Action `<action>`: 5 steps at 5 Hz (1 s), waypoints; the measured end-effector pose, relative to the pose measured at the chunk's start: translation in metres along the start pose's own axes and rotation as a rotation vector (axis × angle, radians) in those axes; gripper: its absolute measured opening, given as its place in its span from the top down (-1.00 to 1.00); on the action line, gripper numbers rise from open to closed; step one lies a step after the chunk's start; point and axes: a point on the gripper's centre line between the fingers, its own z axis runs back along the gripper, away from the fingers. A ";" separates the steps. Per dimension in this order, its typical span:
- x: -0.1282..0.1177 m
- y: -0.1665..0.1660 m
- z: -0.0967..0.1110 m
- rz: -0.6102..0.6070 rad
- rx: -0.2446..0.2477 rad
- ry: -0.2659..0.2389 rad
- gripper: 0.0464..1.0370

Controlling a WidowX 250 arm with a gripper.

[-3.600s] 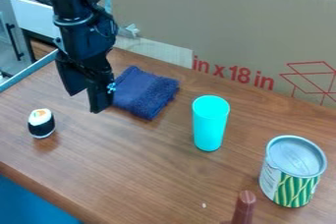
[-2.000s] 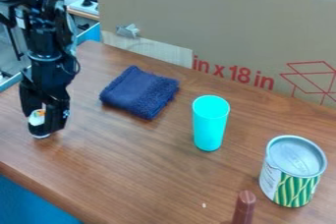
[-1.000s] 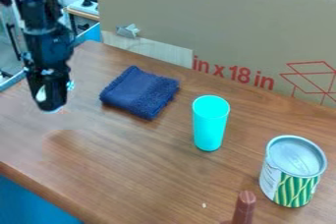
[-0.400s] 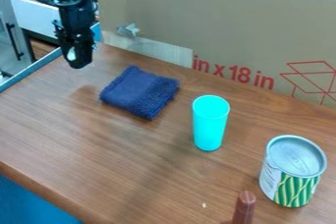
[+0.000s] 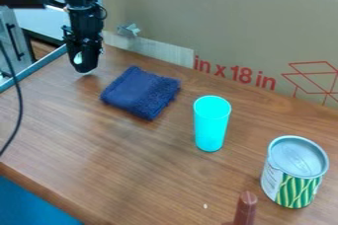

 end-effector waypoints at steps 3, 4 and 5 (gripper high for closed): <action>-0.001 -0.013 -0.007 0.004 -0.025 0.062 -0.95; -0.007 -0.020 -0.004 0.012 -0.038 0.049 -0.94; -0.028 -0.035 0.016 0.036 -0.010 -0.026 -0.93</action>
